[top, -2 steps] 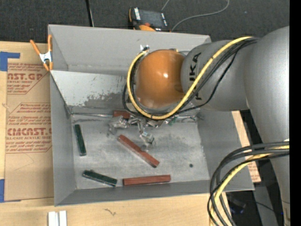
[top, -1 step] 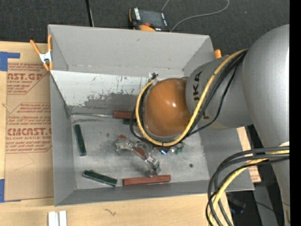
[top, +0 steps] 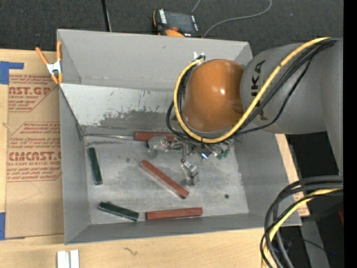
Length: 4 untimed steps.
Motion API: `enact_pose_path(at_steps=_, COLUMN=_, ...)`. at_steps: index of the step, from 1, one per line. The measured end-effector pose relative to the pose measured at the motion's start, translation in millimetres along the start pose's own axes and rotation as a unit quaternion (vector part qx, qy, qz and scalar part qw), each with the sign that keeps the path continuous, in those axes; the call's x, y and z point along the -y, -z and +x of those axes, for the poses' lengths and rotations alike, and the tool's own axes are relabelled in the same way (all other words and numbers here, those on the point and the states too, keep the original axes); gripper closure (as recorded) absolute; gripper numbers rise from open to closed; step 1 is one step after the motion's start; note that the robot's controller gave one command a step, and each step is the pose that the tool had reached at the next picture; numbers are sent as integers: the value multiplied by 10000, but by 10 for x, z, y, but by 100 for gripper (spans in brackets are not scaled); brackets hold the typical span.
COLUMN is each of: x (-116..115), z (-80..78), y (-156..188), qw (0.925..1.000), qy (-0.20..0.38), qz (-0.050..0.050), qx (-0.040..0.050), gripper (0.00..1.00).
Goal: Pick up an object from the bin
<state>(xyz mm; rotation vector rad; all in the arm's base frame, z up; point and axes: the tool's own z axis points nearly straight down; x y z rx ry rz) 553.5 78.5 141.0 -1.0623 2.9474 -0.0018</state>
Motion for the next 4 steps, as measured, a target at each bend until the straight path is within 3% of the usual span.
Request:
enact_pose_path(at_steps=1, x=-166, z=96, y=-640, qw=9994, qy=-343, qz=-38, qx=-44, gripper=0)
enact_pose_path(at_steps=2, x=722, z=255, y=-716, qw=9999, qy=-161, qz=5, qx=-31, gripper=0)
enact_pose_path(at_steps=3, x=672, z=227, y=-712, qw=9999, qy=-137, qz=-19, qx=-22, gripper=100)
enact_pose_path(at_steps=4, x=247, z=-151, y=1399, qw=9990, qy=450, qz=6, qx=15, gripper=100)
